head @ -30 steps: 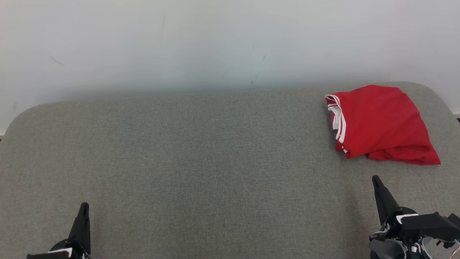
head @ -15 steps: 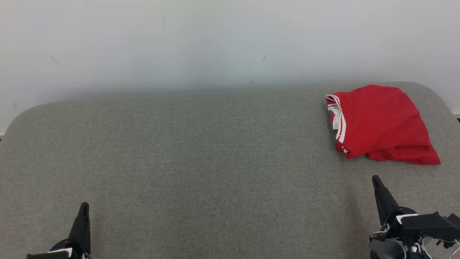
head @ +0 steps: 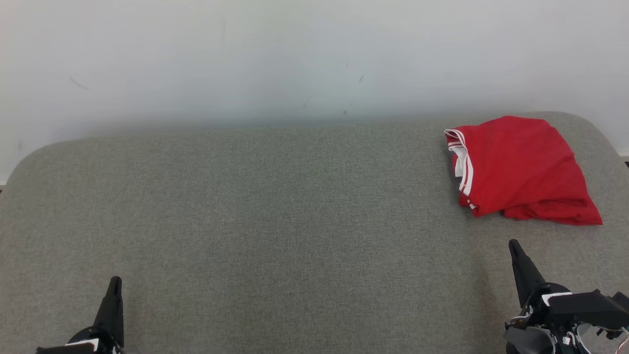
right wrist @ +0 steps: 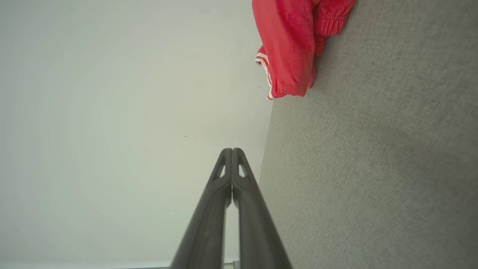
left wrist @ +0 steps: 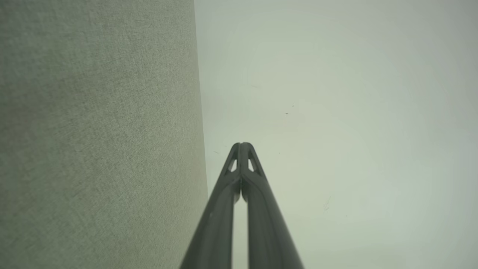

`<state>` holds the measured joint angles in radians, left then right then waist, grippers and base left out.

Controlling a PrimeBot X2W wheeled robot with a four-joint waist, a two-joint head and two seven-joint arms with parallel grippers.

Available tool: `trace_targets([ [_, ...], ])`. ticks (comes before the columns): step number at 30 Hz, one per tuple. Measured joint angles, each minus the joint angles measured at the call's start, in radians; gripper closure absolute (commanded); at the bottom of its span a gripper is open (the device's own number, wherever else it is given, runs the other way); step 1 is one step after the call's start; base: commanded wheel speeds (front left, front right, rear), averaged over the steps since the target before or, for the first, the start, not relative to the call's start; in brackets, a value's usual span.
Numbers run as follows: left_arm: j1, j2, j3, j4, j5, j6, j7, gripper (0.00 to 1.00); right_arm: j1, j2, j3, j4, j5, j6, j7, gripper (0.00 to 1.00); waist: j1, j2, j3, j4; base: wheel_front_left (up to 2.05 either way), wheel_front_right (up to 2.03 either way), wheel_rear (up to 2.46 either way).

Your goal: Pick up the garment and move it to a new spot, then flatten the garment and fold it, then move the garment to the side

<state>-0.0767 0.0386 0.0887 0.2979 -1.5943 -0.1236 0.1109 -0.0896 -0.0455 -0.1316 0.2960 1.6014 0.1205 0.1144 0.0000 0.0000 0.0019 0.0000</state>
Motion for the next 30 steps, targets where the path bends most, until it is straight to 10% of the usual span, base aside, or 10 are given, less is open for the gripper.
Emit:
trace_targets([
  [30,0.000,0.000,0.000,0.000,0.000,0.000,0.000,1.00,0.000,0.000,0.000,0.000,0.000,0.002,0.000,1.00,0.0000,0.0000,0.000,0.000,0.00,0.00,0.00],
])
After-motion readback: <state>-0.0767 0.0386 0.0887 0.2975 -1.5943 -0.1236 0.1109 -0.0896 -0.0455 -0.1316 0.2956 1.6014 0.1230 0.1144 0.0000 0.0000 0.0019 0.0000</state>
